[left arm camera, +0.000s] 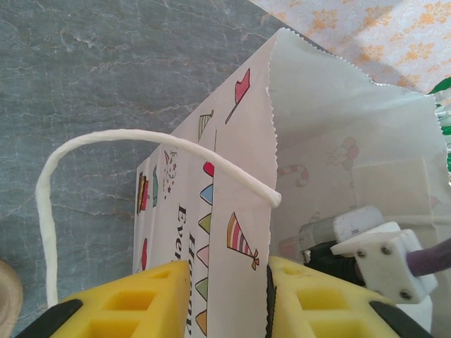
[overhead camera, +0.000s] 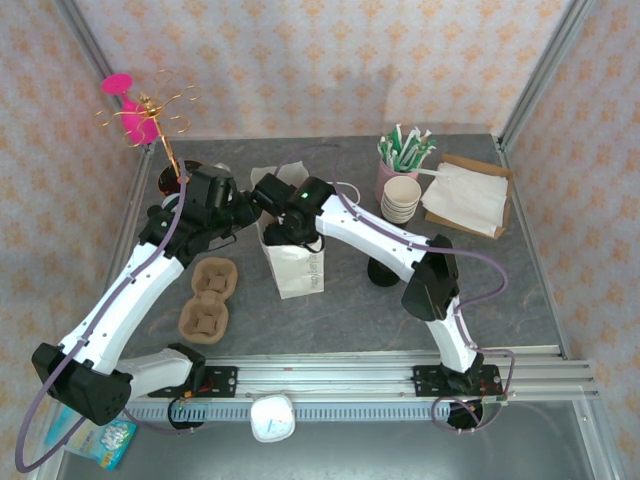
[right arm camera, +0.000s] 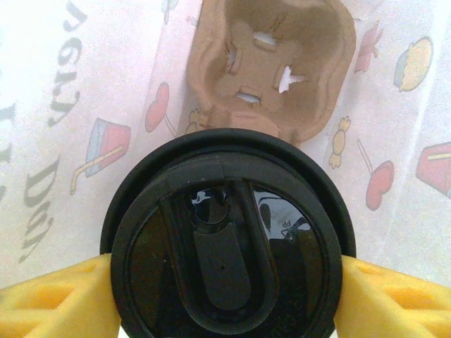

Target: Pack the takeout coffee

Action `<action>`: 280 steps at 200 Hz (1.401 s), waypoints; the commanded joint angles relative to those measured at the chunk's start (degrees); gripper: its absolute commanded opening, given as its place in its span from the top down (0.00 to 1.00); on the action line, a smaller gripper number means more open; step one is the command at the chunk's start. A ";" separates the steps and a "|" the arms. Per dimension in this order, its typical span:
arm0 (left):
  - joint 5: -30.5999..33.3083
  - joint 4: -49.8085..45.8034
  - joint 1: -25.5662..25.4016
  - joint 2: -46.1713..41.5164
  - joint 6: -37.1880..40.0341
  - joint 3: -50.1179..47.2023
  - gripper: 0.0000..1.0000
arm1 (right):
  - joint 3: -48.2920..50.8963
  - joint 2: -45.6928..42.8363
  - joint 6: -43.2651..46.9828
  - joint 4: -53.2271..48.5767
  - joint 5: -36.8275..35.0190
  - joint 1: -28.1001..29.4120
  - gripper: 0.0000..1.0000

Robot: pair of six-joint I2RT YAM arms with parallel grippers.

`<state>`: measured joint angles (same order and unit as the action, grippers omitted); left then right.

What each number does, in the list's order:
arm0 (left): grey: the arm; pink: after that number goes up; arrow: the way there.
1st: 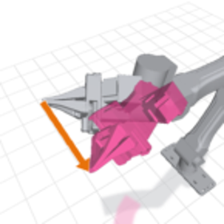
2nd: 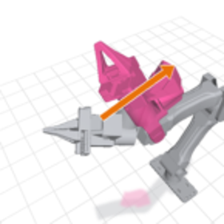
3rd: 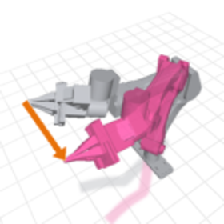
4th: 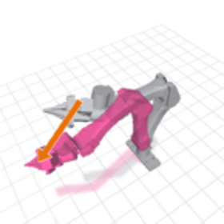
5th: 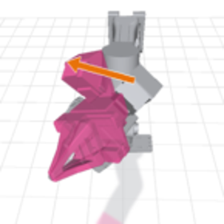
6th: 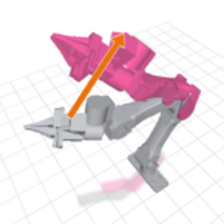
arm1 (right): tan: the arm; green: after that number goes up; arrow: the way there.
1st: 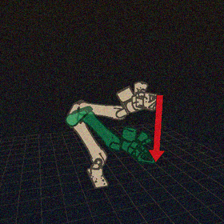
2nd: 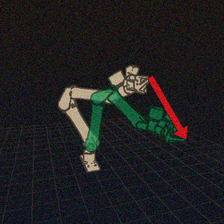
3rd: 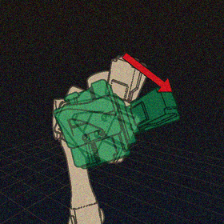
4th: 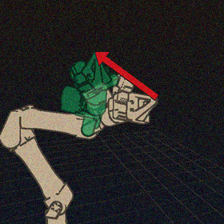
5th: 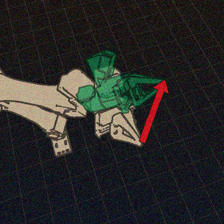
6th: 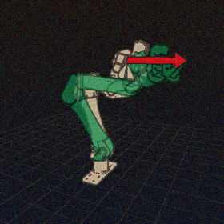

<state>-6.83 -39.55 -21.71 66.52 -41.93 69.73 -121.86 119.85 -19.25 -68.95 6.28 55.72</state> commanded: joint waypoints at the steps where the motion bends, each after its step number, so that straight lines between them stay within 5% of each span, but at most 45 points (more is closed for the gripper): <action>1: -0.11 1.39 -0.16 0.43 0.45 1.17 0.64 | -2.97 1.22 0.09 -2.51 -2.42 0.88 0.31; 76: 0.59 1.19 -0.09 -0.55 1.06 1.13 0.55 | -8.29 1.61 -0.13 -5.23 -3.02 0.87 0.37; 280: 1.42 0.75 -0.08 -1.39 0.73 3.21 0.51 | -15.23 -1.64 -0.65 -5.89 -2.50 0.48 0.63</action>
<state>-6.74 -38.92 -21.71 66.46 -41.91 71.33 -134.28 121.34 -19.44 -74.48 4.89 56.21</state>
